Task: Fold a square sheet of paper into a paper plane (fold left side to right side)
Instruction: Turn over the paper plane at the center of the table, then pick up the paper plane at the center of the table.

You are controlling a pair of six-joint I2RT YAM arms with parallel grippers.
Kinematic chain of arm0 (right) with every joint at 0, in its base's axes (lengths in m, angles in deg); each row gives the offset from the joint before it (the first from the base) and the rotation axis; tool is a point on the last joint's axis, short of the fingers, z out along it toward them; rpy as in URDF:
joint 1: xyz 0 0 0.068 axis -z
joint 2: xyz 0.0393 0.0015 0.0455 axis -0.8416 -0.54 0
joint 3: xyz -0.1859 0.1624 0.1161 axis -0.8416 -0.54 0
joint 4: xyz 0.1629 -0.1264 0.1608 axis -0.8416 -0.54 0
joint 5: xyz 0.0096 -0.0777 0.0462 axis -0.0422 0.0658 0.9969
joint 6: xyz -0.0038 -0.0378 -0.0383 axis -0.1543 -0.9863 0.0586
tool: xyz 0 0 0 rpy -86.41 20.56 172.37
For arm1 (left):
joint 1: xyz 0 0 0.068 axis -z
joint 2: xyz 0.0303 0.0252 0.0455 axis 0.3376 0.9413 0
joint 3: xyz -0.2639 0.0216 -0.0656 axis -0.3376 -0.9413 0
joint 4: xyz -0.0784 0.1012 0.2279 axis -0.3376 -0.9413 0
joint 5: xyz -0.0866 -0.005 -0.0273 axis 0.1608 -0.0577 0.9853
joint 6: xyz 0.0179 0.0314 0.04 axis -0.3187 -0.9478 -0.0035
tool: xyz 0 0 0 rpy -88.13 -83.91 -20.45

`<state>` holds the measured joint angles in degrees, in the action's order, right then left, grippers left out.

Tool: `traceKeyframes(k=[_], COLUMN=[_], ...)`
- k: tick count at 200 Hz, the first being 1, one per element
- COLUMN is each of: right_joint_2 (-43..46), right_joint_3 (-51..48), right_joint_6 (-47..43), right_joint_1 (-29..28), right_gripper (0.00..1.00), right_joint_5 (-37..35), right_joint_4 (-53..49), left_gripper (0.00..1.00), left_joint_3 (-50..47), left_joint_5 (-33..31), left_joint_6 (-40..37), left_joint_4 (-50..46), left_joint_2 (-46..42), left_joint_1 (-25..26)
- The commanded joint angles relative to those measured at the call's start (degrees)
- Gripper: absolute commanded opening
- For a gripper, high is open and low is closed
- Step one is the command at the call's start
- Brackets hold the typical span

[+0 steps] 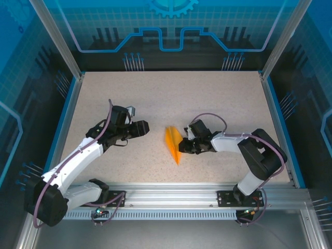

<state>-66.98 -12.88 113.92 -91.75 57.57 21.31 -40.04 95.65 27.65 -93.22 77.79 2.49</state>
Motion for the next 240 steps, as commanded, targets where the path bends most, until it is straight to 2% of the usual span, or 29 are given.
traceKeyframes(k=[1,35,65,105,148,182,201,227,240], right_joint_2=[3.2,10.2,13.1,6.5,-2.2,-5.7,-7.7,-9.0,-9.0], right_joint_3=[-0.7,2.6,8.9,15.9,22.3,23.8,24.9,25.6,26.4], right_joint_6=[-1.9,-4.9,-7.8,-7.9,-9.6,-9.7,-9.7,-9.4,-9.2], right_joint_1=[1.1,-0.1,-5.4,-11.0,-13.0,-13.4,-13.4,-13.5,-13.4], right_gripper=[0.19,0.3,0.41,0.53,0.54,0.52,0.47,0.3,0.14], right_joint_5=[-3.9,-8.0,-15.2,-18.7,-19.6,-18.0,-18.6,-18.5,-18.3], right_joint_4=[-4.5,-13.5,-25.0,-30.4,-33.2,-32.2,-33.2,-32.8,-33.2], left_gripper=[0.66,0.68,0.74,0.94,0.97,0.98,0.99,0.99,0.99], left_joint_3=[2.1,2.5,2.0,-0.1,-1.0,-1.6,-1.6,-1.5,-1.1], left_joint_5=[-0.9,-0.9,-0.7,-1.8,-2.4,-2.9,-3.2,-3.3,-3.5], left_joint_6=[-0.5,-0.7,-1.0,-0.3,-0.7,-0.7,-0.8,-1.0,-1.4], left_joint_4=[-1.0,-0.5,0.7,1.8,0.2,0.2,0.0,-0.2,-0.6], left_joint_2=[-0.9,-0.8,-1.4,-3.7,-4.8,-5.3,-5.3,-5.5,-5.6], left_joint_1=[-0.5,-0.5,-0.5,-0.5,-0.5,-0.6,-0.6,-0.6,-0.6])
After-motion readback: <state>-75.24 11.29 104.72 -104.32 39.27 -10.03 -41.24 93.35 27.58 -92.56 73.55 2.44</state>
